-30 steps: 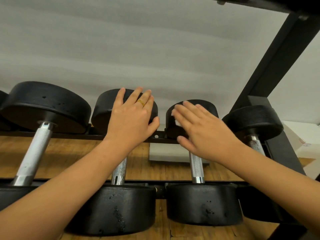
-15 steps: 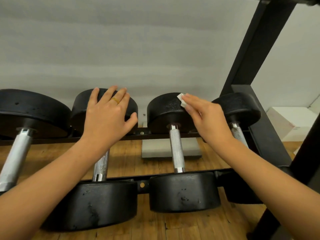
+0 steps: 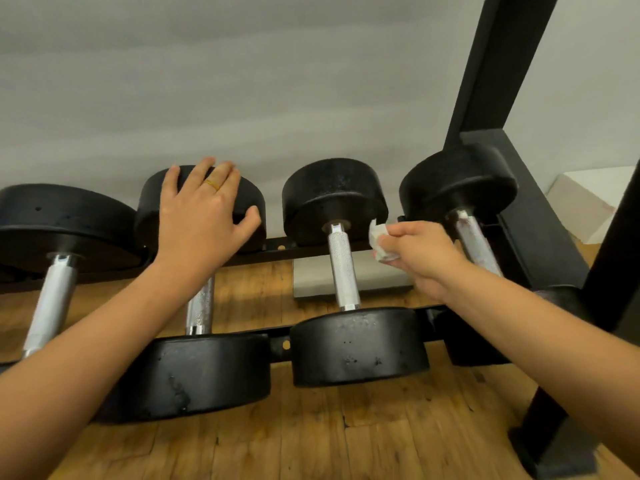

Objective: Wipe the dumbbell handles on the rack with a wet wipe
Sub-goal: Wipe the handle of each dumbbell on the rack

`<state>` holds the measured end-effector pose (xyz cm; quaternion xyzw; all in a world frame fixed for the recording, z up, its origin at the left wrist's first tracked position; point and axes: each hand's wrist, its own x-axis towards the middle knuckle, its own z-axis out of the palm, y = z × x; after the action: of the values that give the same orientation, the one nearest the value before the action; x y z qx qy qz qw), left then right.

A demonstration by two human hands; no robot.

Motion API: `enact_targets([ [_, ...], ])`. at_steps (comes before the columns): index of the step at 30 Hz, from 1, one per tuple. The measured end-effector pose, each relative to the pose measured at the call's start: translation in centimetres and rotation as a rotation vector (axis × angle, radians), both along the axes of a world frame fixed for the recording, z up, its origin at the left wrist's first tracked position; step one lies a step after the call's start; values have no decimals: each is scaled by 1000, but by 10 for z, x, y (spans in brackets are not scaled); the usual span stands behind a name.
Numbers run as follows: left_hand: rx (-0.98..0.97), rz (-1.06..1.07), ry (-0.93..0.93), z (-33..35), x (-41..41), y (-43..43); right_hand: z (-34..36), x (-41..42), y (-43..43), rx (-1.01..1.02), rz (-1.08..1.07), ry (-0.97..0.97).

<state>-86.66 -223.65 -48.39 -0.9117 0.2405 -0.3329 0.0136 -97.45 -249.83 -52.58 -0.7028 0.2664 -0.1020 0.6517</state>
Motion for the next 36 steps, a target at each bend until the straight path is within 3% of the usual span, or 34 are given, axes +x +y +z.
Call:
enact_targets([
  [3,-1,-4,-10,-1,-1,1,-3,8,13,259,11,50],
  [14,-17,-28,-36,-6,5,3,-27,37,16,474,70,24],
  [26,-49,-44,-64,-11,11,3,-40,33,16,322,138,65],
  [36,-46,-55,-61,-11,11,5,-38,34,13,258,138,-14],
])
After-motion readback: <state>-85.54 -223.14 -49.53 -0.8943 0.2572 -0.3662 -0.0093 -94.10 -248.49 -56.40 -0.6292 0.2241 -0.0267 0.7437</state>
